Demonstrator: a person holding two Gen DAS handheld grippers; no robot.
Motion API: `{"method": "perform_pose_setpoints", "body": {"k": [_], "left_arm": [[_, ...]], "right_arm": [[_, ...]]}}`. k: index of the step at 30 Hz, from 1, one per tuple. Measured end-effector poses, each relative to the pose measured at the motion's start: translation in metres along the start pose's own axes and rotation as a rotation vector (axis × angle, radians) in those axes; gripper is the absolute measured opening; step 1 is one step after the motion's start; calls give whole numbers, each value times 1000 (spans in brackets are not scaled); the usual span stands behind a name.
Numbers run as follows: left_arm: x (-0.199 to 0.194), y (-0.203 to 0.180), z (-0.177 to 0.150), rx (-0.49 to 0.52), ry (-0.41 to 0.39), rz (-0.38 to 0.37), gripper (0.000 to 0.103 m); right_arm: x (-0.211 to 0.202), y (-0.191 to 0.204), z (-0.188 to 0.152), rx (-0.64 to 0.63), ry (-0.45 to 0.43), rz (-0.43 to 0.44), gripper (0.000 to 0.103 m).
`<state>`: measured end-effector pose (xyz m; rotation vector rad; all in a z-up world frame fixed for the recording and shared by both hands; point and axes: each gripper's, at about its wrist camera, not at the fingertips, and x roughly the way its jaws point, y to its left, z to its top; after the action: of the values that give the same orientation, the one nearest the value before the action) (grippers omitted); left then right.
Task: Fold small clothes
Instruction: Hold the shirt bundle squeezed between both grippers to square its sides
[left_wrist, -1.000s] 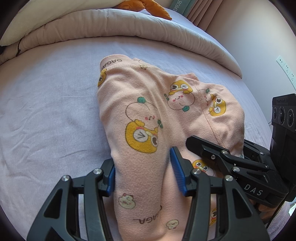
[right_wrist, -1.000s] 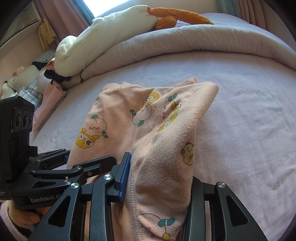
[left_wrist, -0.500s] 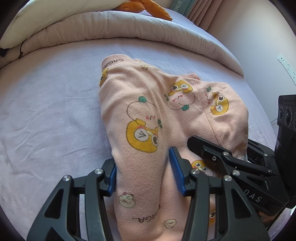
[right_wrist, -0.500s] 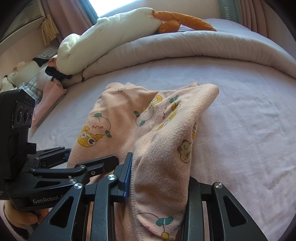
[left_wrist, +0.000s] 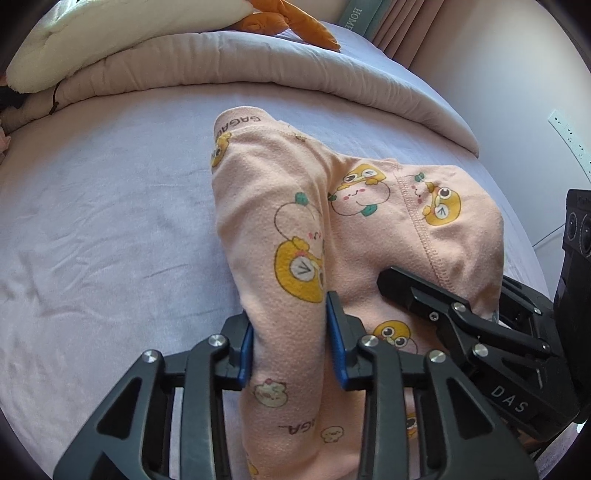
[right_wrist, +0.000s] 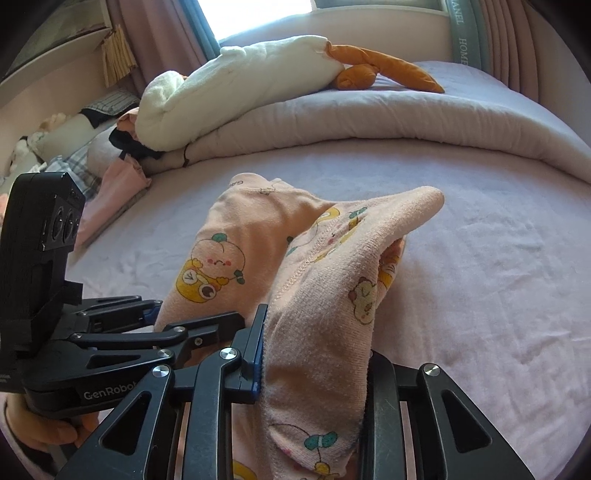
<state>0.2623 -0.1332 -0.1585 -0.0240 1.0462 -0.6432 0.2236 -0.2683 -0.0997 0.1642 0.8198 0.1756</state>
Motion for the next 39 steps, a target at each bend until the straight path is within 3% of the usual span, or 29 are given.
{"method": "perform_pose_setpoints", "body": {"k": [14,21,39], "left_arm": [[-67,3,-63,-1,-23,-29,30],[-96,-1,-99,-58,-45,-63,30],[-127,-2,-130,-96,-70,-11,30]], "right_arm": [[-50,33,-35,-51,-3,64,28],[-79,56,-55,-78,-11,109,28],[-115,105,-97,-142,-6,185,28]]}}
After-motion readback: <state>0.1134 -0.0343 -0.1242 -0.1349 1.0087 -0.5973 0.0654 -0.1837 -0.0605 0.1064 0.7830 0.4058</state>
